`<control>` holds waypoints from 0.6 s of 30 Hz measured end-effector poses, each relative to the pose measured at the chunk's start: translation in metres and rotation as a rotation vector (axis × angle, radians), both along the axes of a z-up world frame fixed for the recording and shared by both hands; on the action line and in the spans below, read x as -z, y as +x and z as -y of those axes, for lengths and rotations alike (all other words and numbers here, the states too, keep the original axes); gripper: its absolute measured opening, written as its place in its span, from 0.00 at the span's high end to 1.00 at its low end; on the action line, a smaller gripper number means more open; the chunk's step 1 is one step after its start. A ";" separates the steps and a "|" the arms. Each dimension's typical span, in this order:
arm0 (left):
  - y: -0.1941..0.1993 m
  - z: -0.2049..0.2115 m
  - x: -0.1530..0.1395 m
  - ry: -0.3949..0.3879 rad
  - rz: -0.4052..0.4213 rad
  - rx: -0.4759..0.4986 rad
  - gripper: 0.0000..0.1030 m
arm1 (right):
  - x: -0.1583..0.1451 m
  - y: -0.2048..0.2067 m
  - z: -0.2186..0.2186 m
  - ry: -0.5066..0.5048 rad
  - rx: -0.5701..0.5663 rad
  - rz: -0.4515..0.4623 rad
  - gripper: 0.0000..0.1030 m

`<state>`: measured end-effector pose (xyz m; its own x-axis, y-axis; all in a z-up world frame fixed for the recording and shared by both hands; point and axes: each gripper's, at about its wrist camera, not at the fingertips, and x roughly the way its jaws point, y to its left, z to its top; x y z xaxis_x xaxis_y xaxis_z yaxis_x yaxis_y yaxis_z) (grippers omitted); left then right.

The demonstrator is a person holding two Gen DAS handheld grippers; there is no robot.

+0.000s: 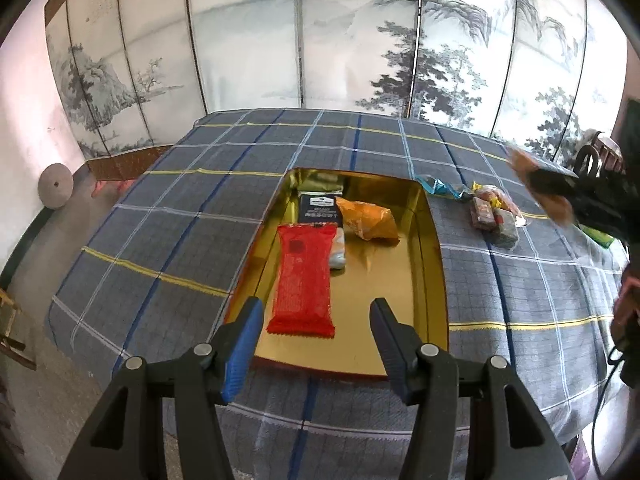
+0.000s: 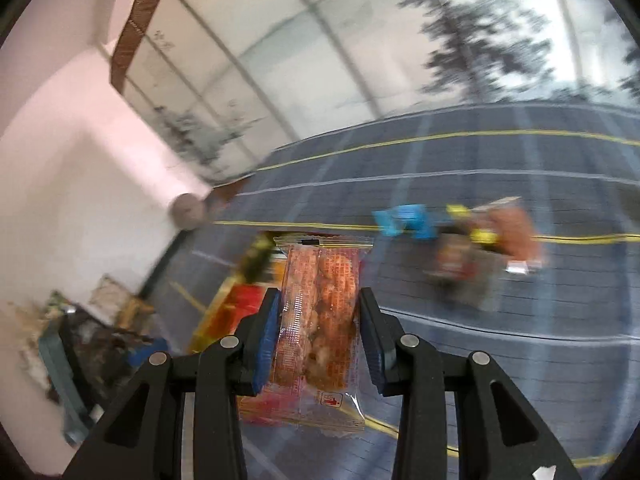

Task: Organize snacks
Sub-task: 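Release the red bar in the tin while the right tool drops the snack bag there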

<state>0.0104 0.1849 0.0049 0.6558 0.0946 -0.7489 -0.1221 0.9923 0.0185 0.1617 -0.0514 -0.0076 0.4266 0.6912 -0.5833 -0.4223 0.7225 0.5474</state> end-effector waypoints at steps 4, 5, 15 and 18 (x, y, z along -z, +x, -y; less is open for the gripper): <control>-0.006 -0.004 -0.002 0.019 0.011 -0.006 0.45 | 0.007 0.018 -0.052 -0.009 -0.055 -0.019 0.66; -0.008 -0.004 -0.002 0.024 0.013 -0.005 0.45 | 0.010 0.022 -0.059 -0.009 -0.060 -0.029 0.66; -0.011 -0.008 0.005 0.035 0.005 0.020 0.45 | 0.054 0.053 -0.097 -0.034 -0.029 -0.131 0.65; -0.009 -0.011 0.008 0.018 -0.005 0.019 0.45 | 0.059 0.051 -0.099 -0.049 -0.029 -0.138 0.65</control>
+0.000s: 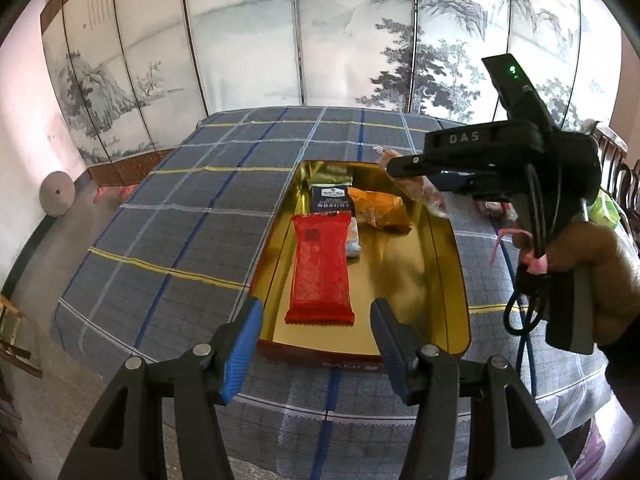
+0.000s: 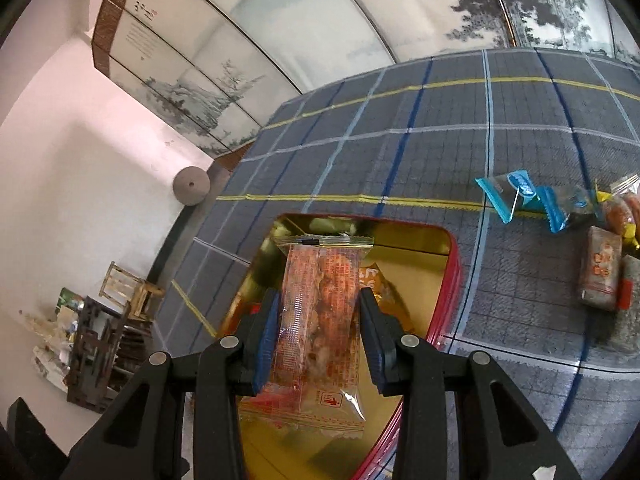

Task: Organize snacks
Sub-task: 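Release the red bar in the tin while the right tool drops the snack bag there, then grasp the blue candy wrappers with the right tool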

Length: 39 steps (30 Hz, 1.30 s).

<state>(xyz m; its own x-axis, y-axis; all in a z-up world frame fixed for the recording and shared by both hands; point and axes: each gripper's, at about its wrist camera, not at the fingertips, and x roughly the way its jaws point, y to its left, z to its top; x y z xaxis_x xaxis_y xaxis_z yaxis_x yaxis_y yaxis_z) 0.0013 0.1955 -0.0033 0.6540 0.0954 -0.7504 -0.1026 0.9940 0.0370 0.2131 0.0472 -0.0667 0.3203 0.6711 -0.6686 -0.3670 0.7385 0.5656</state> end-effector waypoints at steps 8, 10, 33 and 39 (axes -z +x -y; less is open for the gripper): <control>0.002 0.003 0.003 -0.013 -0.008 0.010 0.45 | 0.000 -0.006 0.002 -0.049 -0.027 0.045 0.63; 0.002 0.003 0.002 -0.010 -0.009 0.013 0.45 | -0.007 -0.007 0.010 -0.060 -0.031 0.089 0.63; 0.036 0.017 -0.003 -0.085 -0.019 0.064 0.40 | 0.021 0.102 0.048 -0.476 -0.105 0.189 0.63; 0.044 0.024 0.001 -0.082 -0.040 0.068 0.40 | 0.031 0.113 0.041 -0.483 -0.115 0.184 0.69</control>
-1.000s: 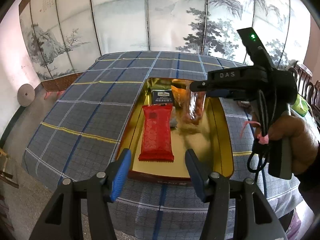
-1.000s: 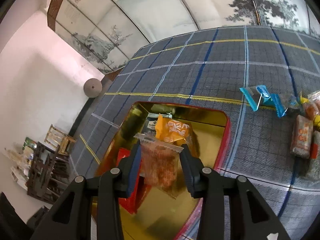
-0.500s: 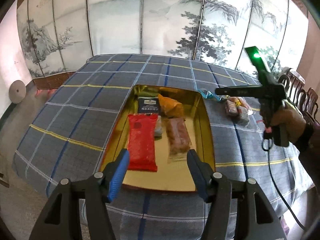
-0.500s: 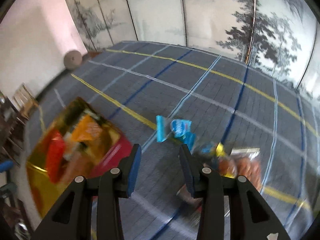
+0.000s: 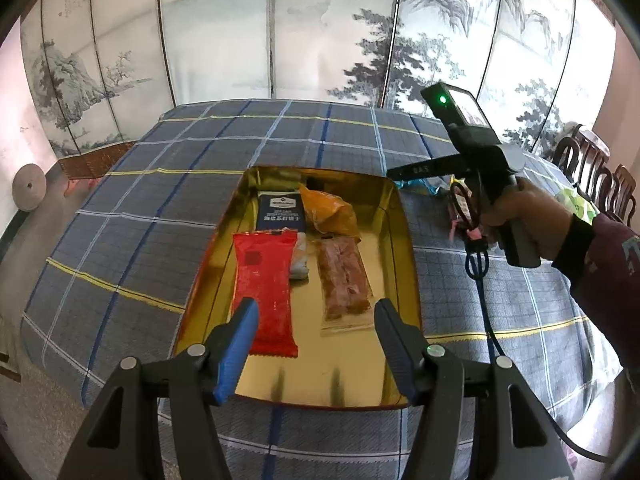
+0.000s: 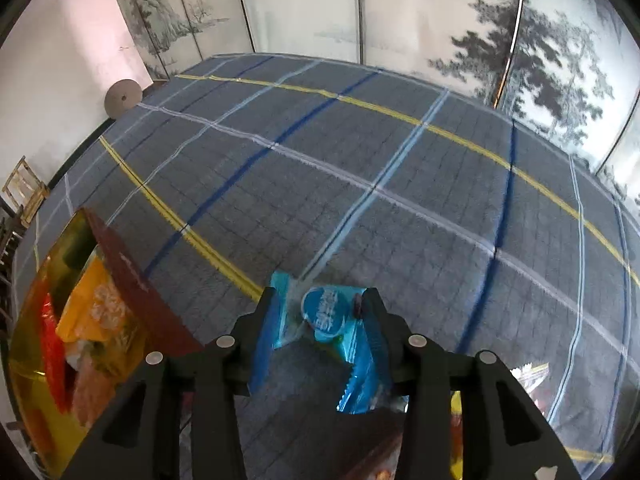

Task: Organize snacks
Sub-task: 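Grasp the blue candy wrappers with the right tool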

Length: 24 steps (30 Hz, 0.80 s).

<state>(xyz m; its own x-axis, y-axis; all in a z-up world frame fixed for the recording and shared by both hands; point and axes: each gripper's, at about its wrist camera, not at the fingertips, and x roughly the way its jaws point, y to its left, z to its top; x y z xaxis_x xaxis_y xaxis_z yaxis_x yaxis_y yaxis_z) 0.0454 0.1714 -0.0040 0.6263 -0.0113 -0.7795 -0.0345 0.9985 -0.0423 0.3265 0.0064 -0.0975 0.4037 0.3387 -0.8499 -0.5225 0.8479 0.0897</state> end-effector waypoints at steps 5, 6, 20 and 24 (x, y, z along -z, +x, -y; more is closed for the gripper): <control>-0.001 0.011 -0.003 0.017 -0.006 0.012 0.40 | -0.039 -0.042 0.056 0.162 0.058 0.055 0.97; -0.001 0.013 -0.004 0.016 -0.004 0.015 0.40 | -0.045 -0.054 0.074 0.183 0.084 0.072 0.97; -0.010 0.081 -0.025 0.028 0.017 0.124 0.40 | -0.083 -0.113 0.135 0.219 -0.010 0.155 0.28; -0.015 0.077 -0.033 0.061 0.048 0.129 0.39 | -0.062 -0.074 0.059 -0.009 -0.233 0.179 0.29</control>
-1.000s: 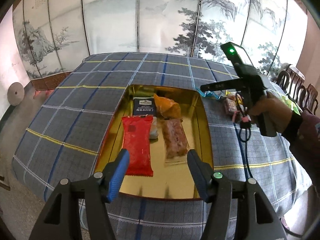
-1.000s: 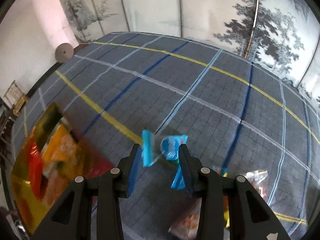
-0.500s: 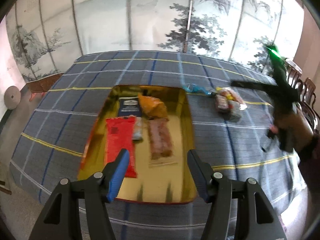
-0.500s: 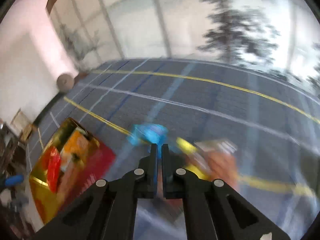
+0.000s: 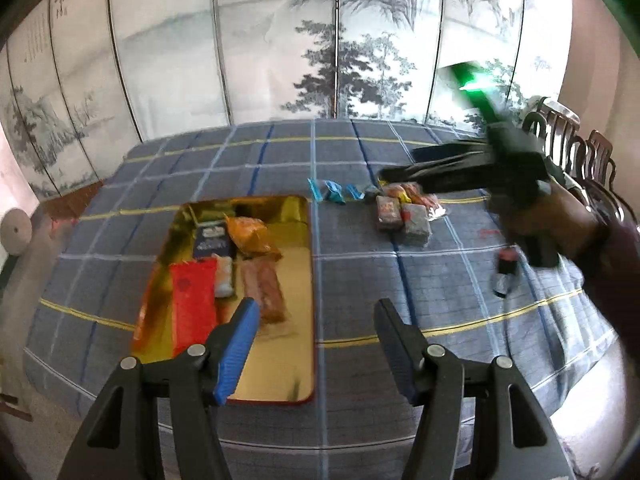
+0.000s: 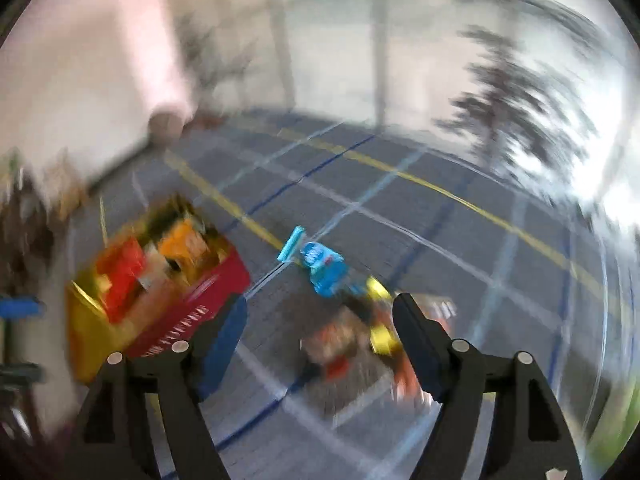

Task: Organize snacks
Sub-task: 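Grasp the blue candy wrappers with the right tool, then grasp the dark grey block pack with the left tool while the right tool holds the blue candy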

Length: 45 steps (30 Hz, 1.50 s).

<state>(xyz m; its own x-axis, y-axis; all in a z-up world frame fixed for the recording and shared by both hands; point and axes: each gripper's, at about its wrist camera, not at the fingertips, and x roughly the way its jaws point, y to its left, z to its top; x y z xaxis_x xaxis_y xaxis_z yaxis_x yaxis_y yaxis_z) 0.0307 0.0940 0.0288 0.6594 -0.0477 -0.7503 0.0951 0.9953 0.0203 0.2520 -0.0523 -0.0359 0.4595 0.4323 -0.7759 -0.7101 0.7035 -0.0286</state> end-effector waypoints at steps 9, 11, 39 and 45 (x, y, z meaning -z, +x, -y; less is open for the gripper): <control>0.026 -0.027 0.015 -0.051 -0.056 -0.020 0.38 | 0.051 0.047 -0.068 -0.227 -0.240 -0.001 0.31; 0.032 -0.030 0.021 -0.061 -0.079 -0.023 0.38 | 0.061 0.062 -0.073 -0.232 -0.243 -0.082 0.51; 0.134 0.096 0.051 -0.169 -0.278 0.178 0.38 | 0.076 -0.118 0.268 0.125 0.655 -0.083 0.74; 0.176 0.118 0.088 -0.123 -0.365 0.150 0.38 | 0.077 -0.120 0.283 0.205 0.650 -0.092 0.73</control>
